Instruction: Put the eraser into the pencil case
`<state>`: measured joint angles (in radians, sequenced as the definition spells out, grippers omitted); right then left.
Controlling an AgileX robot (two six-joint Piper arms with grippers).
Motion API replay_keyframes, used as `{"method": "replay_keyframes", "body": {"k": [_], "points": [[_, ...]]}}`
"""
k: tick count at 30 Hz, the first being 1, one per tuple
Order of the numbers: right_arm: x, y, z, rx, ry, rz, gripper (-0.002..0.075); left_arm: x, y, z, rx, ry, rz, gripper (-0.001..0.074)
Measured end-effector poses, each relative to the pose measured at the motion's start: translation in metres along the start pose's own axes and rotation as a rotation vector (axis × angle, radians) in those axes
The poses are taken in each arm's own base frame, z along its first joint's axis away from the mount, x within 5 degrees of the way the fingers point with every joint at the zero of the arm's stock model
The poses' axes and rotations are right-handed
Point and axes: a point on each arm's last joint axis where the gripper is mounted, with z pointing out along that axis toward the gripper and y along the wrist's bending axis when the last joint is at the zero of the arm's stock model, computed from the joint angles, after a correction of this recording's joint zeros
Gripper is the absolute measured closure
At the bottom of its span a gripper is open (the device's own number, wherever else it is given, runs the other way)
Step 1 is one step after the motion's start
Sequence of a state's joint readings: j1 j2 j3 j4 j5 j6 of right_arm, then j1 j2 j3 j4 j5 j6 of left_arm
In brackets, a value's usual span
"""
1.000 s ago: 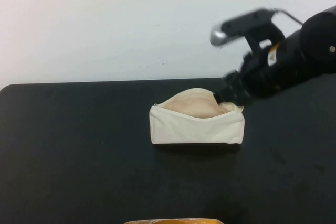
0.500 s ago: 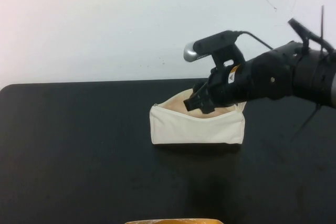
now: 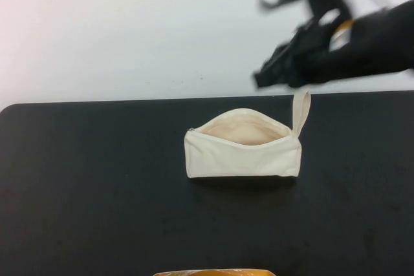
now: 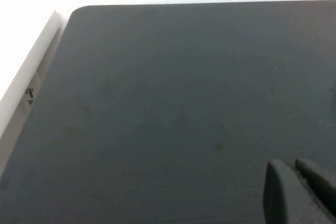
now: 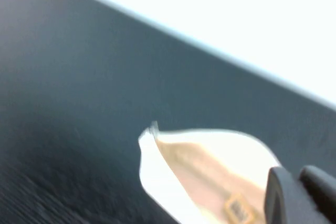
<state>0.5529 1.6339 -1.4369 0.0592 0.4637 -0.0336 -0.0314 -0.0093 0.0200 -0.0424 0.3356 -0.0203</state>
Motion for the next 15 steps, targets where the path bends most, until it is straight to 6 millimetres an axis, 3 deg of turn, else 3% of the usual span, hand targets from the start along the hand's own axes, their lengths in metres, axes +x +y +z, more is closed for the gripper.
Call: {"method": "replay_keyframes", "body": {"k": [3, 6, 8, 15], "points": [[-0.010, 0.003, -0.049, -0.004, -0.115, -0.008, 0.0710, 0.000, 0.000, 0.000, 0.000, 0.000, 0.000, 0.0736], [-0.002, 0.004, -0.085, -0.003, -0.196, -0.033, 0.0722, 0.000, 0.000, 0.000, 0.000, 0.000, 0.000, 0.0736], [0.016, 0.005, -0.107, -0.005, -0.226, -0.044, 0.0725, 0.000, 0.000, 0.000, 0.000, 0.000, 0.000, 0.0736], [0.079, 0.005, -0.154, -0.010, -0.272, -0.028, 0.0727, 0.000, 0.000, 0.000, 0.000, 0.000, 0.000, 0.0736]]}}
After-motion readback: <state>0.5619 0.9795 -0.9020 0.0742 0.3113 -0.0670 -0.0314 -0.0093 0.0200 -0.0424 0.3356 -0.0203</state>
